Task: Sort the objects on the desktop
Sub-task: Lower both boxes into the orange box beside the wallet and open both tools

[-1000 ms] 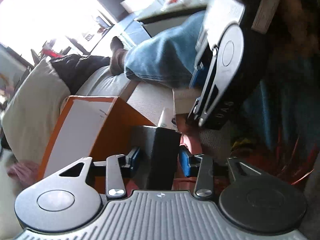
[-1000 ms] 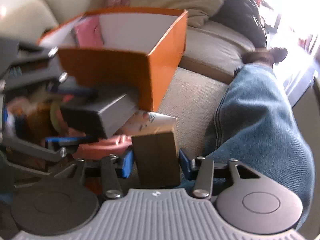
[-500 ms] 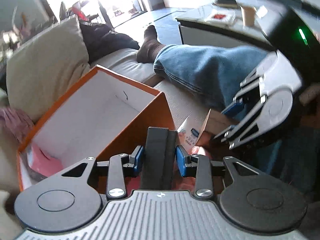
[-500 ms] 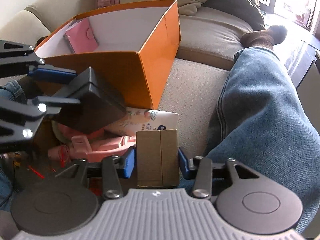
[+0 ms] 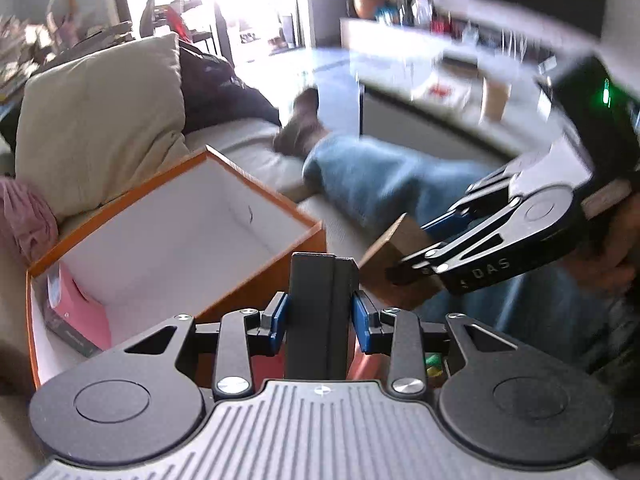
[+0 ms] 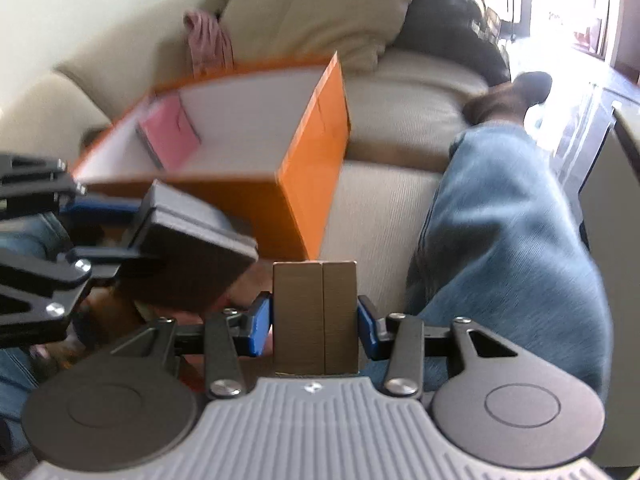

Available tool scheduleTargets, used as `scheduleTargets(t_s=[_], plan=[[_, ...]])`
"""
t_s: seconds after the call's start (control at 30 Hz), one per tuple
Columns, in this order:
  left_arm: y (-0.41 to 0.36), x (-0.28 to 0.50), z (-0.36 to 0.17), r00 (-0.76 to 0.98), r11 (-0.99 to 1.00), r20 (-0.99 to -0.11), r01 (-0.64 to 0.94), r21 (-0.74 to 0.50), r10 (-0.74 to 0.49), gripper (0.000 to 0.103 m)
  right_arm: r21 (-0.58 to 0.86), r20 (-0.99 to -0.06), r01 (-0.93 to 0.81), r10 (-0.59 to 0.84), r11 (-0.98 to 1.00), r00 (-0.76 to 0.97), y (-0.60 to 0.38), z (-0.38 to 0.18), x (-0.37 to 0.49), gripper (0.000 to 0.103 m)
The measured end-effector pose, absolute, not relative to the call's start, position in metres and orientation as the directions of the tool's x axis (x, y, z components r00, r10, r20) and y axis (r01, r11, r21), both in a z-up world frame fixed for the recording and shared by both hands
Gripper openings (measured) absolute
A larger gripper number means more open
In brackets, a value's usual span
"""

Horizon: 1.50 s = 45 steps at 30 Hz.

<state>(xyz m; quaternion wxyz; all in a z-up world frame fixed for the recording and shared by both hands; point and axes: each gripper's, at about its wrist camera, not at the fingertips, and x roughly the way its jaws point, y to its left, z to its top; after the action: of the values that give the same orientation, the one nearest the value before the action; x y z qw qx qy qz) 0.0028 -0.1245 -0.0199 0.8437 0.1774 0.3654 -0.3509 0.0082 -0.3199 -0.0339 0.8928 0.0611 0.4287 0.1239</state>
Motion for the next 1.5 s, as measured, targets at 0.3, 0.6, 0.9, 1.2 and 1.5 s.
scheduleTargets(t_s=[0.3,0.6,0.9,1.2,1.5], plan=[[-0.051,0.049,0.055,0.578,0.814,-0.648,0.569,-0.114,-0.495,0.039,0.317,-0.567,-0.274,0.413,0.908,0.713,-0.311,0.054,0.037,0.047],[-0.025,0.168,0.008,0.509,0.926,-0.809,0.360,-0.111,-0.295,0.039,0.412,-0.685,-0.264,0.488,0.872,0.542,-0.232,0.013,0.156,0.047],[-0.016,0.227,-0.054,0.444,0.969,-0.888,0.247,-0.007,-0.120,0.039,0.496,-0.766,-0.106,0.492,0.862,0.415,-0.195,-0.058,0.242,0.047],[-0.034,0.241,-0.073,0.471,0.974,-0.882,0.210,0.090,-0.020,0.040,0.526,-0.782,-0.008,0.488,0.850,0.388,-0.191,-0.092,0.269,0.047],[-0.026,0.237,-0.059,0.533,0.975,-0.842,0.219,0.037,-0.088,0.052,0.540,-0.787,0.035,0.489,0.841,0.376,-0.187,-0.100,0.279,0.047]])
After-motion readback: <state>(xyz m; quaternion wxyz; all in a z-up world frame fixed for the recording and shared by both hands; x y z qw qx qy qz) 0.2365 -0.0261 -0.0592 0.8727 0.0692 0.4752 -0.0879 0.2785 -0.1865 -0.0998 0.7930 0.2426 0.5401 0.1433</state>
